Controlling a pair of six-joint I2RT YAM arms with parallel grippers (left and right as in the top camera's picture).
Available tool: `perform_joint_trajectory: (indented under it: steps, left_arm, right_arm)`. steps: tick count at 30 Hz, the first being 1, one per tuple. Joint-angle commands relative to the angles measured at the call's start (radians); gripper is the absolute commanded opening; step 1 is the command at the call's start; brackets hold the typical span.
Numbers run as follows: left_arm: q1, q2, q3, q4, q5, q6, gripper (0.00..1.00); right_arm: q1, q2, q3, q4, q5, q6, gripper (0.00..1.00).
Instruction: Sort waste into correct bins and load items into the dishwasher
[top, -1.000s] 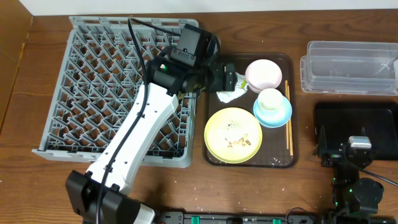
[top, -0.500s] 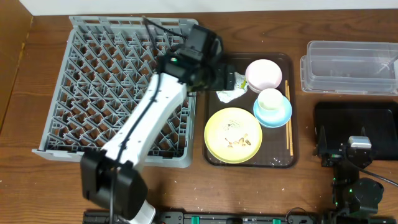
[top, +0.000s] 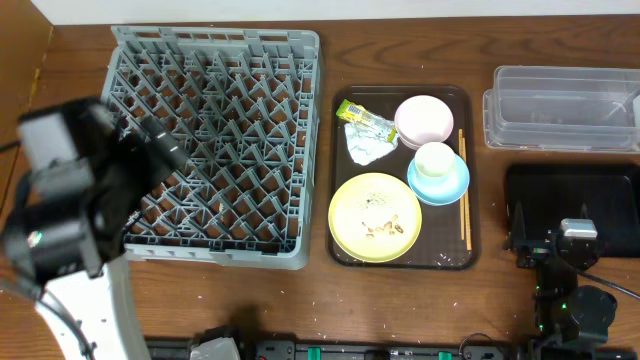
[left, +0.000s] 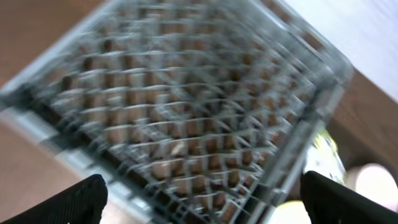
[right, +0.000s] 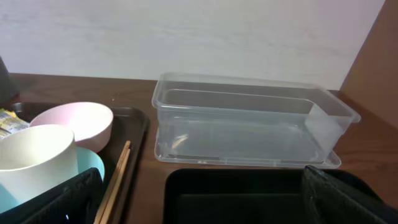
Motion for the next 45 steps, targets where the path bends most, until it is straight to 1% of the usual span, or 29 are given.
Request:
perform_joint_trajectory:
  steps: [1, 4, 6, 7, 9, 10, 11, 13, 14, 16, 18, 20, 22, 24, 27, 31, 32, 33, 34, 35, 37, 39, 42, 45]
  left_arm:
    - [0.116, -0.035, 0.008, -0.035, -0.023, 0.006, 1.0]
    - [0.169, -0.059, 0.008, -0.066, -0.023, 0.006, 1.0]
    - [0.175, -0.062, 0.008, -0.073, -0.023, 0.006, 0.99]
    - [0.175, -0.062, 0.008, -0.073, -0.023, 0.006, 1.0]
    - [0.175, -0.06, 0.007, -0.073, -0.023, 0.006, 0.99]
    - [0.175, -0.059, 0.006, -0.073, -0.023, 0.006, 1.0]
    - [0.175, -0.058, 0.006, -0.073, -0.023, 0.006, 0.99]
    - [0.175, -0.055, 0.006, -0.074, -0.023, 0.006, 0.99]
    - [0.175, -0.054, 0.006, -0.073, -0.023, 0.006, 0.99]
    - [0.175, -0.054, 0.006, -0.073, -0.023, 0.006, 0.99]
    - [0.175, -0.054, 0.006, -0.073, -0.023, 0.006, 0.99]
    - [0.175, -0.054, 0.006, -0.073, -0.023, 0.006, 0.99]
    - [0.175, -0.054, 0.006, -0.073, -0.023, 0.006, 0.99]
    - [0.175, -0.054, 0.006, -0.073, -0.023, 0.006, 0.99]
    - [0.175, -0.054, 0.006, -0.073, -0.023, 0.006, 0.99]
    - [0.175, -0.054, 0.006, -0.073, -0.023, 0.006, 0.99]
    - [0.175, -0.054, 0.006, -0.073, -0.023, 0.006, 0.99]
    - [0.175, -0.054, 0.006, -0.073, -0.023, 0.006, 0.99]
    - [0.175, -0.054, 0.006, -0.073, -0.023, 0.006, 0.99]
    - [0.175, -0.054, 0.006, -0.073, -0.023, 0.006, 0.99]
    - [0.175, -0.054, 0.006, -0.073, -0.023, 0.006, 0.99]
    - [0.175, -0.054, 0.006, -0.073, -0.023, 0.006, 0.99]
    - [0.175, -0.054, 0.006, -0.073, -0.023, 0.006, 0.99]
    - [0.175, -0.054, 0.006, -0.073, -0.023, 0.006, 0.99]
  right_arm:
    - [-0.009, -0.005, -0.002, -0.004, -0.001, -0.012, 0.99]
    - [-0.008, -0.005, -0.002, 0.053, -0.009, 0.0, 0.99]
    - [-0.008, -0.005, -0.002, 0.129, -0.074, 0.092, 0.99]
    - [-0.008, -0.005, -0.002, 0.172, -0.147, 0.178, 0.99]
    - [-0.008, -0.005, -0.002, 0.251, -0.35, 0.4, 0.99]
    - [-0.008, -0.005, -0.002, 0.272, -0.428, 0.477, 0.99]
    - [-0.008, -0.005, -0.002, 0.302, -0.442, 0.521, 0.99]
    - [-0.008, -0.005, -0.002, 0.434, -0.42, 0.658, 0.99]
    - [-0.008, -0.005, -0.002, 0.507, -0.405, 0.751, 0.99]
    - [-0.008, -0.005, -0.001, 0.645, -0.341, 0.892, 0.99]
    - [-0.006, 0.002, 0.007, 0.759, -0.264, 0.943, 0.99]
    - [-0.006, 0.023, 0.054, 0.789, -0.229, 0.942, 0.99]
    - [-0.006, 0.085, 0.161, 0.73, -0.254, 0.908, 0.99]
    - [-0.005, 0.195, 0.311, 0.633, -0.354, 0.802, 0.99]
    - [-0.005, 0.414, 0.564, 0.453, -0.533, 0.649, 0.99]
    - [-0.001, 0.804, 0.998, 0.078, -0.799, 0.455, 0.99]
    - [0.01, 0.892, 1.101, -0.027, -0.838, 0.408, 0.99]
    - [0.038, 1.002, 1.234, -0.173, -0.863, 0.334, 0.99]
    - [0.06, 1.06, 1.306, -0.257, -0.866, 0.285, 0.99]
    - [0.095, 1.133, 1.397, -0.363, -0.854, 0.213, 0.99]
    - [0.192, 1.278, 1.575, -0.573, -0.737, 0.098, 0.99]
    - [0.313, 1.422, 1.736, -0.755, -0.499, 0.034, 0.99]
    - [0.454, 1.591, 1.872, -0.885, -0.226, 0.024, 0.99]
    - [0.543, 1.709, 1.904, -0.884, -0.193, 0.024, 0.99]
